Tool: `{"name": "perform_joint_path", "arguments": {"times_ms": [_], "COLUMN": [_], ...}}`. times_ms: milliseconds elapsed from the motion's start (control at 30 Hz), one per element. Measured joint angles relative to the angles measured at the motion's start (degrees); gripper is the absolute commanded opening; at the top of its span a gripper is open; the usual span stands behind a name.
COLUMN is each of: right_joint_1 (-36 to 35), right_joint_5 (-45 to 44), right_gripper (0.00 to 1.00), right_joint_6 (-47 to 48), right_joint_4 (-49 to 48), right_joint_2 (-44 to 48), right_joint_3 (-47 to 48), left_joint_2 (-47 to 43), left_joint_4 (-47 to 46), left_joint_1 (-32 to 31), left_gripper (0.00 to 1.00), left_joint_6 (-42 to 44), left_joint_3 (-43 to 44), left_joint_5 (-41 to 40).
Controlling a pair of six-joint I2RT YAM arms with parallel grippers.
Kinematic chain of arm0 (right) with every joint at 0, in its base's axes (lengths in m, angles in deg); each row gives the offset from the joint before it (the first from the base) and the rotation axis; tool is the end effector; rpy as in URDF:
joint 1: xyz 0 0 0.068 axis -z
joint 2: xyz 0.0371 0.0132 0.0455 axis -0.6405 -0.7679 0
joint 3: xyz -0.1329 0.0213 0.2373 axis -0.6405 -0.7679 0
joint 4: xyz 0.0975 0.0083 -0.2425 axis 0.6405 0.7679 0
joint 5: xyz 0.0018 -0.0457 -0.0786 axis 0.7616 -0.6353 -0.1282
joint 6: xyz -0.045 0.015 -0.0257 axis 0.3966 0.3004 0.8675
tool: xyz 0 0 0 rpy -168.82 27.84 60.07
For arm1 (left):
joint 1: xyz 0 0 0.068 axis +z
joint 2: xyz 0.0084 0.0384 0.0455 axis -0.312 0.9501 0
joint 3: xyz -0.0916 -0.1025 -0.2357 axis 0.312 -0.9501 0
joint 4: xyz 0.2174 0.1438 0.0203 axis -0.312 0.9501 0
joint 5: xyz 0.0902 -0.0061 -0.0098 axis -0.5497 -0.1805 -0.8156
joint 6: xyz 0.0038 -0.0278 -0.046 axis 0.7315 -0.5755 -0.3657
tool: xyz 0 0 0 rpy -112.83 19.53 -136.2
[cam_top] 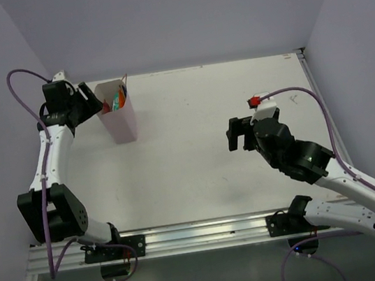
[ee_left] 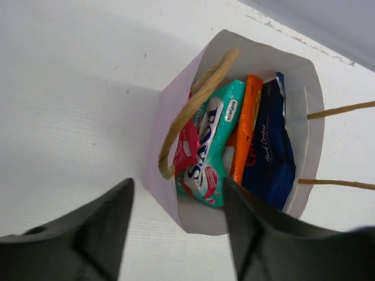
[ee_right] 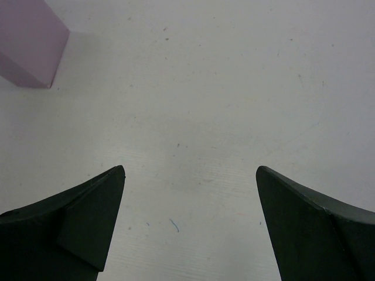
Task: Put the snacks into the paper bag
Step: Place the paper bag at the center of the board, then reset both arms
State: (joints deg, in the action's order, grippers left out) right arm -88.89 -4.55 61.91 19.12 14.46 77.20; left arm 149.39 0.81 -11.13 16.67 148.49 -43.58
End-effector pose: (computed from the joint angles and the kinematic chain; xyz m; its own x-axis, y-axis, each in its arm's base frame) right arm 0.1350 0.1255 0.3474 -0.3705 0.0673 -0.9264 -0.1703 0.9755 0.1390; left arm 0.3393 0.0373 0.3274 -0.5397 -0.4650 -0.7017 -0.2587 0.8849 -0.3874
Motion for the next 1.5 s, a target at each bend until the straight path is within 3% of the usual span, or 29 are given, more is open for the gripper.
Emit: {"name": "perform_joint_path", "arguments": {"times_ms": [100,167,433,733,1000,1167,1500], "right_joint_1": [0.0,0.0,0.0,0.0,0.0,0.0,0.0], "right_joint_5": [-0.2,-0.6,-4.5,-8.9,-11.7,-13.8,-15.6], "right_gripper": [0.98,0.98,0.99,0.99,0.99,0.99,0.99], "right_joint_6": [0.1,0.4,2.0,3.1,3.9,4.2,5.2], "right_joint_4": [1.0,1.6,5.1,10.4,14.4,14.5,14.1], "right_joint_2": [1.8,2.8,7.5,13.7,18.0,22.7,30.4], "right_joint_3": [0.0,0.0,0.0,2.6,3.2,2.0,-1.1], "left_joint_2": [-1.5,-3.0,-14.0,-35.3,-52.9,-62.4,-73.7], "left_joint_4": [0.0,0.2,0.7,1.6,5.3,6.3,5.5], "left_joint_1": [0.0,0.0,0.0,-0.1,-7.0,-12.4,-15.1], "left_gripper": [0.93,1.0,1.0,1.0,1.0,1.0,1.0], "left_joint_6": [0.0,0.1,0.4,2.7,6.2,8.1,8.6], "left_joint_3": [-0.1,-0.1,-2.7,-8.3,-9.9,-16.5,-29.4], "left_joint_5": [-0.2,-0.2,-1.7,-3.3,-10.6,-17.7,-22.7]}}
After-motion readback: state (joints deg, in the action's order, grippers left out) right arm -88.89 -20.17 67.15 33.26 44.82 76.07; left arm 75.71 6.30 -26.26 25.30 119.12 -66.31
